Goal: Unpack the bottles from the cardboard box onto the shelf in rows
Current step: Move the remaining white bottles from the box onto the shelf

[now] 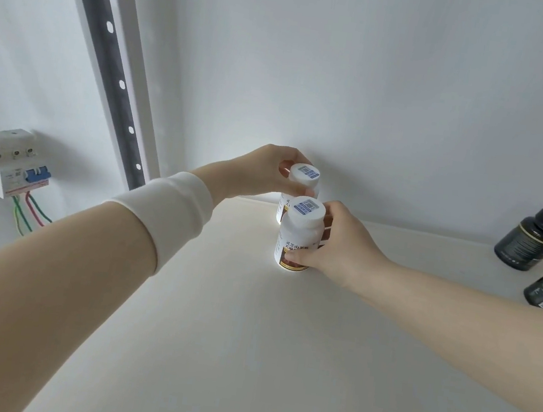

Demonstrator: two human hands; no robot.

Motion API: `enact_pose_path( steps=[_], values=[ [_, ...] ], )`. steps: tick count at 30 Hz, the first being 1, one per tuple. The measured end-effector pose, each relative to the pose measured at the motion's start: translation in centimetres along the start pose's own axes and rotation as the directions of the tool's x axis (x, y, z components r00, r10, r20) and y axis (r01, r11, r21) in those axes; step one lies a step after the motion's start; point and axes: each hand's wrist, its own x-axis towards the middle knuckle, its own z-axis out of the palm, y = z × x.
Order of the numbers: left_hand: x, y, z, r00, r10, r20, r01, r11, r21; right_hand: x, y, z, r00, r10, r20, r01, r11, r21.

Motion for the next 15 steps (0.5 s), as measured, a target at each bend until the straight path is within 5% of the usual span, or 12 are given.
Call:
enact_pose_path(
  steps=[9, 15],
  values=[
    [0.2, 0.4, 0.0, 0.999, -0.032, 0.014, 0.031, 0.999, 0.044, 0.0, 0.1, -0.2, 1.000, 0.004, 0.028, -0.004, 1.000, -0.012],
    [-0.6, 2.9, -0.9, 0.996, -0.086, -0.033, 0.091, 0.962, 0.259, -0.8, -0.4, -2.2, 0.998, 0.020, 0.054, -0.016, 0.998, -0.059]
  ],
)
